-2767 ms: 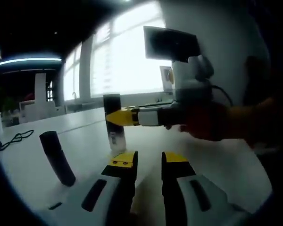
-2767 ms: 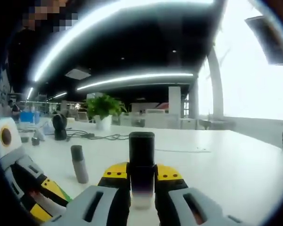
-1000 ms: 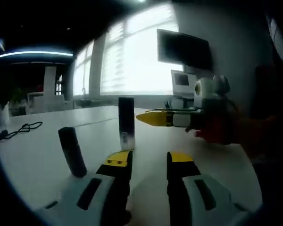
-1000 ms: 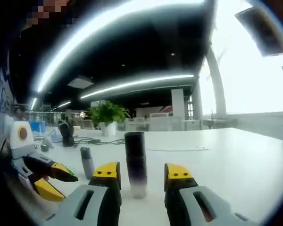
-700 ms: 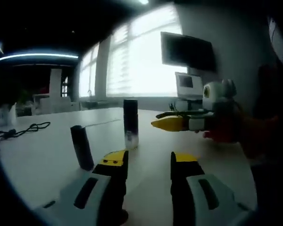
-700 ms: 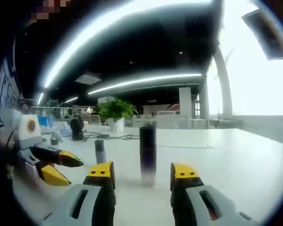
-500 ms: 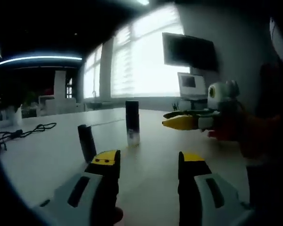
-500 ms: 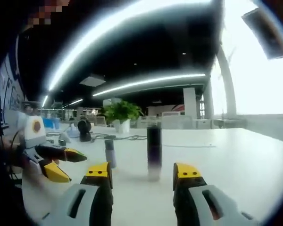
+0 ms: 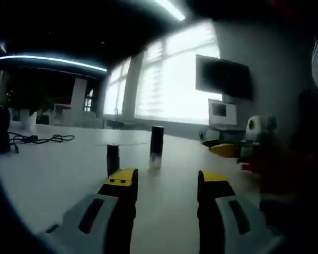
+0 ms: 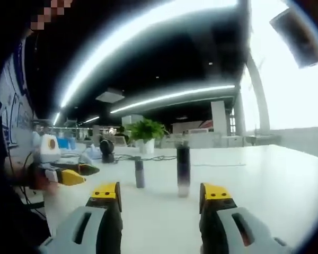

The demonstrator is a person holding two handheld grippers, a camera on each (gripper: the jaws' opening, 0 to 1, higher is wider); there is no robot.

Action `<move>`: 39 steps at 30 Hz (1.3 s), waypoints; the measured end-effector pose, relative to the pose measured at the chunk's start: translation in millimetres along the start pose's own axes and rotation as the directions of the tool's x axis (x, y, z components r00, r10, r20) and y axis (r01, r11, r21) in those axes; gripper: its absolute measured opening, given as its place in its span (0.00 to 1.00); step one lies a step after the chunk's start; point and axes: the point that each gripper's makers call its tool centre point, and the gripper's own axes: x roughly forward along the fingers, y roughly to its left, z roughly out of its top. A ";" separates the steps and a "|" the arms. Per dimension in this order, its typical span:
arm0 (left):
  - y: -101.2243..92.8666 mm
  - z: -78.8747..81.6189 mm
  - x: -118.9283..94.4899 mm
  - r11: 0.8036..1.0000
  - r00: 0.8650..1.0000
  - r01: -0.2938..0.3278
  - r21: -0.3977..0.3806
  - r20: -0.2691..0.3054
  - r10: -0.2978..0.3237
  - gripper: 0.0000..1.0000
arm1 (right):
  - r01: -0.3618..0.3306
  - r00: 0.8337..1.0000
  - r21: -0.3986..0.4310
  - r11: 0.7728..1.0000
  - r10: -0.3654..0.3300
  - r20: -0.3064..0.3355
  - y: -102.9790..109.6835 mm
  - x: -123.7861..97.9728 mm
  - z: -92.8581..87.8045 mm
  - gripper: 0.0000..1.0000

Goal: Pick up cosmetic bottle twist off cap place on table pick up cap screw tight cap place on table

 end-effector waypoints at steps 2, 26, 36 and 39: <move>1.5 1.3 -5.0 0.999 1.000 -0.014 0.035 0.004 0.014 0.35 | -0.006 1.000 0.003 1.000 0.006 0.004 2.3 -7.2 -0.7 0.49; 2.1 14.8 -39.0 0.998 0.997 -0.049 0.040 0.063 0.046 0.38 | -0.019 0.999 -0.046 0.999 0.018 -0.027 15.9 -59.6 1.8 0.63; 8.8 17.2 -60.1 0.997 0.996 -0.064 0.054 0.071 0.060 0.40 | -0.025 1.000 -0.026 0.999 0.025 0.000 18.9 -64.9 11.1 0.63; 12.5 18.7 -62.6 0.997 0.995 -0.073 0.039 0.074 0.070 0.40 | -0.033 0.999 -0.040 0.999 0.033 0.000 20.9 -67.8 11.6 0.66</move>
